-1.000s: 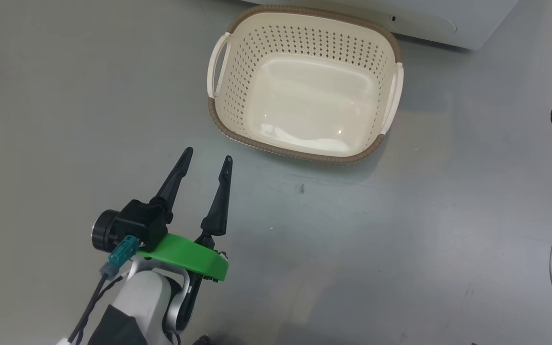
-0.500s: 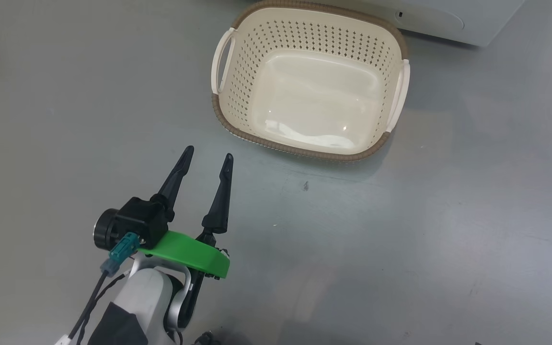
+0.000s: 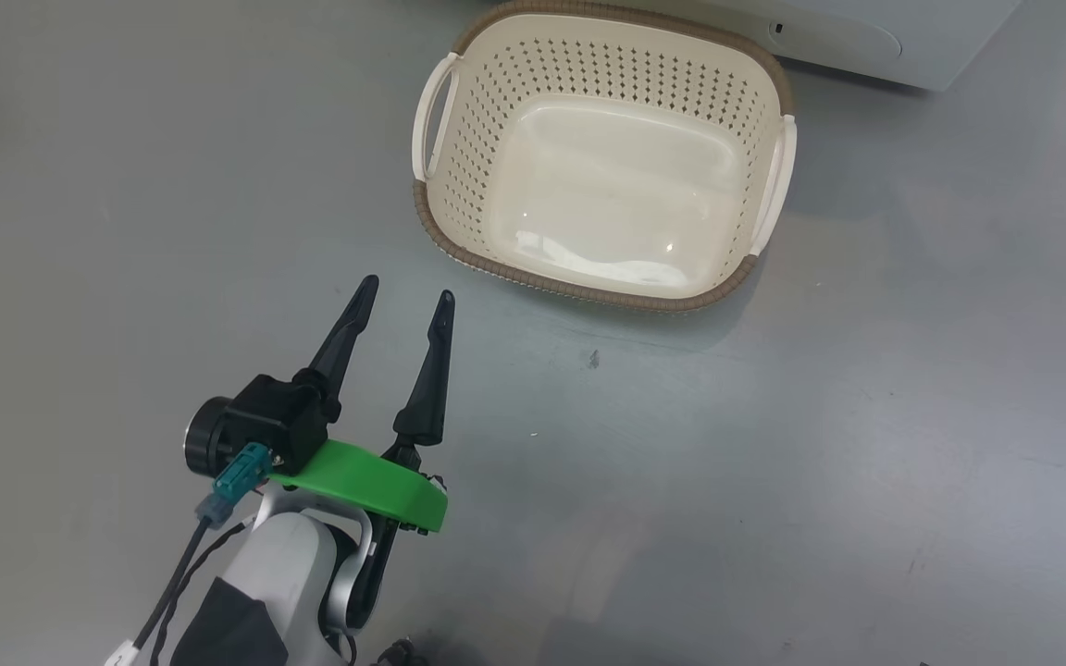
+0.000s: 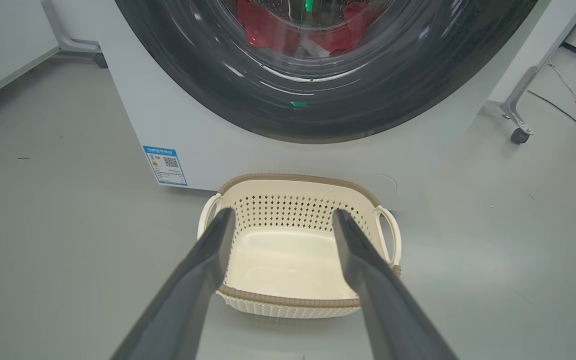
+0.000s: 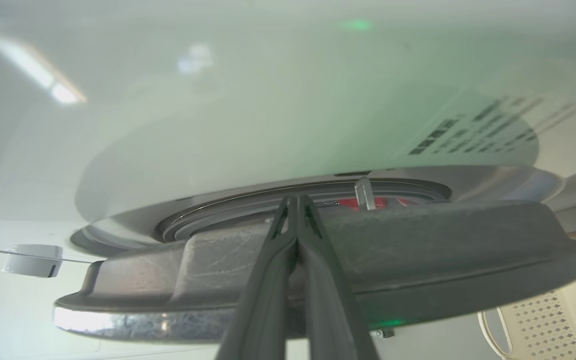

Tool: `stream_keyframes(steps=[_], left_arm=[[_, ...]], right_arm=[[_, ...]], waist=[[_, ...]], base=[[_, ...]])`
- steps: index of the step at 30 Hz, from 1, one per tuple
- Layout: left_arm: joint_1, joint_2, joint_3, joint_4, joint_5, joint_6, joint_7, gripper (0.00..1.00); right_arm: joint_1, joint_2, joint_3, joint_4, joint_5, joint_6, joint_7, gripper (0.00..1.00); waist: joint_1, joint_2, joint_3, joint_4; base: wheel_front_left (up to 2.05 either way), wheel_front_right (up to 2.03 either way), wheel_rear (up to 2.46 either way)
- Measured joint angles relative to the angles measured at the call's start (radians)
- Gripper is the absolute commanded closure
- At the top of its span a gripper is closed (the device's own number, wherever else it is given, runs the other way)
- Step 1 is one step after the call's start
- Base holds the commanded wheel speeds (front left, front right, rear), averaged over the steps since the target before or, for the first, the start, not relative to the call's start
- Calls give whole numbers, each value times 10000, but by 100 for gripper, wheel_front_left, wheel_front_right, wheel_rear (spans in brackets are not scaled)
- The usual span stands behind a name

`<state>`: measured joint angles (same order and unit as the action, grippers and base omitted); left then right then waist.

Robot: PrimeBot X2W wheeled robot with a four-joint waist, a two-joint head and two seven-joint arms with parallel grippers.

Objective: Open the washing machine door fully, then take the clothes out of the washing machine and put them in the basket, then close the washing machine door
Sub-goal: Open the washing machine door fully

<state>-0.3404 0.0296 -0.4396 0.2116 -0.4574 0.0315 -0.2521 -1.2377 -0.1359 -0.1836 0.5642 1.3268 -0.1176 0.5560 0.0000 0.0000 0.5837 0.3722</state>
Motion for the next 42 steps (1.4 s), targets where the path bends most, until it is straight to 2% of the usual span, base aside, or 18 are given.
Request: stream_keyframes(steps=[13,25,42], left_arm=[[-62,-15,-84,2,12,71,0,0],[-93,-19,-81,12,13,73,0,0],[-88,-23,104,182,190,157,0,0]], right_arm=[[-384,-79,-190,430,533,-86,920,100],[-430,-255,-6,907,497,-84,1388,100],[396,-163,190,1480,454,-86,2044,100]], waist=[[0,0,78,1],[0,0,7,-28],[0,0,-600,-269]], base=[[0,0,0],[0,0,0],[0,0,0]])
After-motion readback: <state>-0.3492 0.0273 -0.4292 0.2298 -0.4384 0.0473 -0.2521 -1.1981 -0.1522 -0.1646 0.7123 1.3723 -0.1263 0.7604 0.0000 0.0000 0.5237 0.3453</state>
